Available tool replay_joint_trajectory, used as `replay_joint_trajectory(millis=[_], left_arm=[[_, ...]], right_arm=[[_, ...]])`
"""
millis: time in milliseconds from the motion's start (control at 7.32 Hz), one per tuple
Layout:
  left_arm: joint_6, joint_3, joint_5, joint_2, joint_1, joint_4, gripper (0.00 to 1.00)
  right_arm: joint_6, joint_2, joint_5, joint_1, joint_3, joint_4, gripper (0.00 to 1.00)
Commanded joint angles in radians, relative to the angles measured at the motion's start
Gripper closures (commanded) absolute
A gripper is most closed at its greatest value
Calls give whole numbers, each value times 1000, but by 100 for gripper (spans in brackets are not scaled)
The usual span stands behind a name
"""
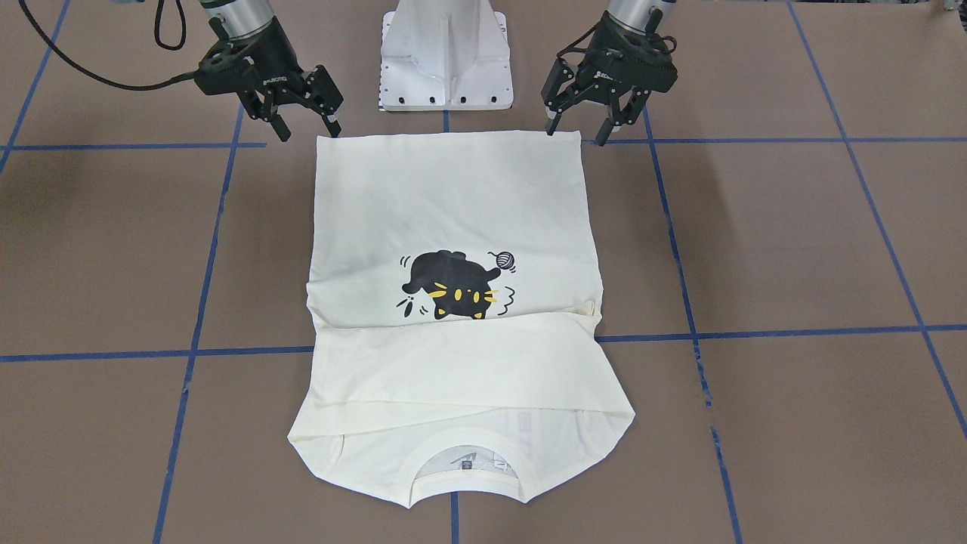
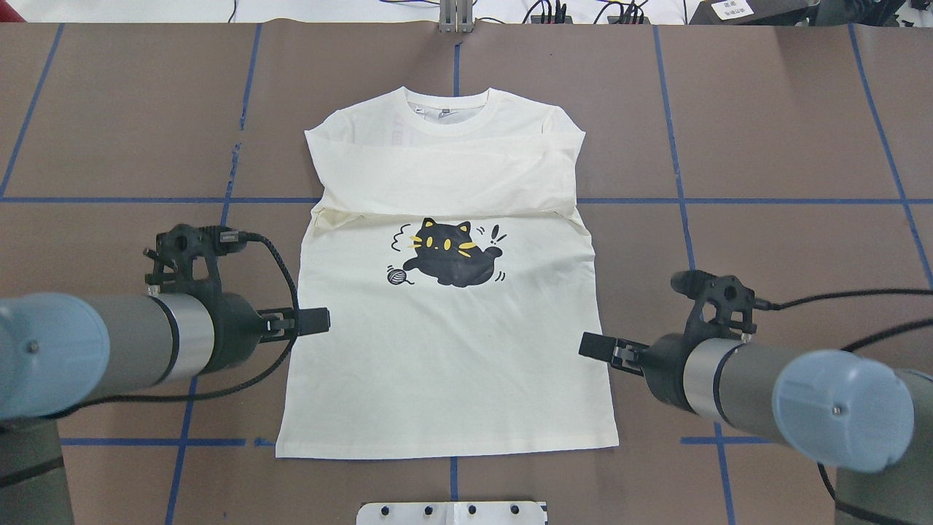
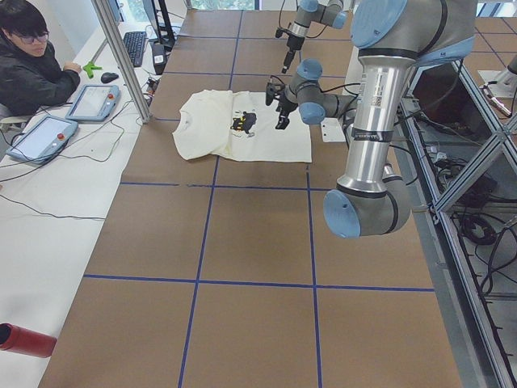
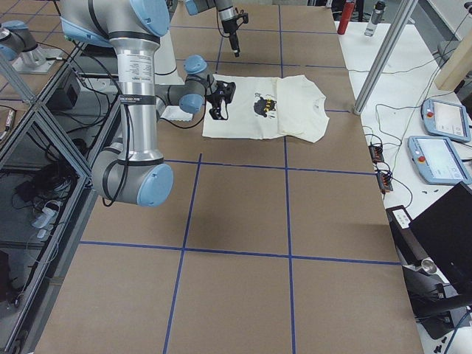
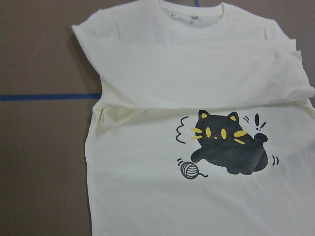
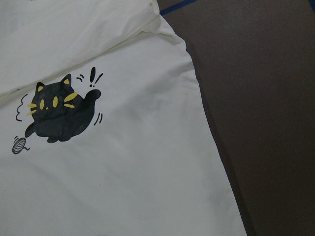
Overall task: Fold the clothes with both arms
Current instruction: 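Move both grippers down to the hem corners nearest the robot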
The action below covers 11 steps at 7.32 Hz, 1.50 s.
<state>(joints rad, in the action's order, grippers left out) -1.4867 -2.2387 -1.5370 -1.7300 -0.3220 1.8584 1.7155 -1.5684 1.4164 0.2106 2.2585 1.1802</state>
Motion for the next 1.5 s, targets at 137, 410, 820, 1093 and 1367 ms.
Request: replay_joint_trajectory(millis=[137,410,820,1093,1367], left_arm=[[-241,46,190,87,204,7,33],[-234,109,192,89,216,5,38],[-230,134,192,92,251,-2,41],[-230,134,195,92,270,-4,45],[-230,152,195,92,271,-4,47]], right_arm=[[118,-50,-185,-143,21,-37,0],[116,-48,-191,-143,21,-37,0],[116,-50,-192,-143,21,-37,0],[116,-50,-192,-143,21,-37,0],[116,-50,-198,-145,19,-37,0]])
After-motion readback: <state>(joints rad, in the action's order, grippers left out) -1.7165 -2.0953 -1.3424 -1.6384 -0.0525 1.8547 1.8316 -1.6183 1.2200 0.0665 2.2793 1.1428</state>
